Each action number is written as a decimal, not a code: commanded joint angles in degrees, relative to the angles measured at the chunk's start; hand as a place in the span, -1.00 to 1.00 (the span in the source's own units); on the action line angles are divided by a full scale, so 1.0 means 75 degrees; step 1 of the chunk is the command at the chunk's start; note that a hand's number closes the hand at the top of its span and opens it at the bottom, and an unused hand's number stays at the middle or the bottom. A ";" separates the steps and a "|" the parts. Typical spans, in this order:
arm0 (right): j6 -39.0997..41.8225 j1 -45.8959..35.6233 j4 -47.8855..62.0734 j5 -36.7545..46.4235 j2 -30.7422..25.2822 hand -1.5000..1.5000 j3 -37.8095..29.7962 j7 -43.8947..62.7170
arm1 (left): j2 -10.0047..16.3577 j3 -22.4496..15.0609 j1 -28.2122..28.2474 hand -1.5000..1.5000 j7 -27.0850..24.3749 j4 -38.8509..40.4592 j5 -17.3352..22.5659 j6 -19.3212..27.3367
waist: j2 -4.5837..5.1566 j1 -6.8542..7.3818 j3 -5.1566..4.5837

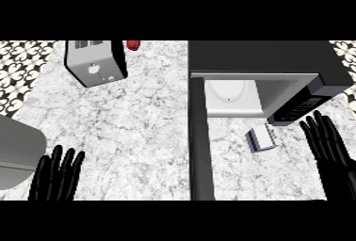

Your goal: Pick up the milk, place it into the microwave and close the microwave

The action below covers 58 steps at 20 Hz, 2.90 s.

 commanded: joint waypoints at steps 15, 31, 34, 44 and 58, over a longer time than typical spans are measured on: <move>-0.0981 -0.1767 0.5026 0.1040 0.0368 -1.00 -0.0868 -0.2894 | 0.0189 -0.0354 0.1422 -1.00 -0.1764 0.0421 -0.0168 -0.0384 | 0.0016 0.0087 0.0006; -0.0801 -0.3145 0.9444 0.1145 -0.0555 -1.00 -0.1641 -0.5866 | 0.0677 -0.0421 0.2077 -1.00 -0.2285 0.0329 0.0097 -0.0615 | 0.0014 0.0053 0.0006; -0.1101 -0.3482 1.0571 0.1418 -0.0399 -1.00 -0.1609 -0.6760 | 0.0451 -0.0834 0.2286 -1.00 -0.2745 0.0590 -0.0175 -0.0507 | 0.0026 0.0099 0.0012; -0.1483 -0.4026 1.1380 0.1583 -0.0126 -1.00 -0.1474 -0.7238 | 0.0640 -0.0888 0.2546 -1.00 -0.2544 0.0137 -0.0078 -0.0256 | 0.0010 0.0065 0.0006; -0.1276 -0.5041 1.2658 0.1323 -0.0530 -1.00 -0.1893 -0.7390 | 0.1028 0.0088 0.1675 -1.00 -0.2665 0.1031 0.0763 -0.0801 | 0.0051 0.0113 0.0014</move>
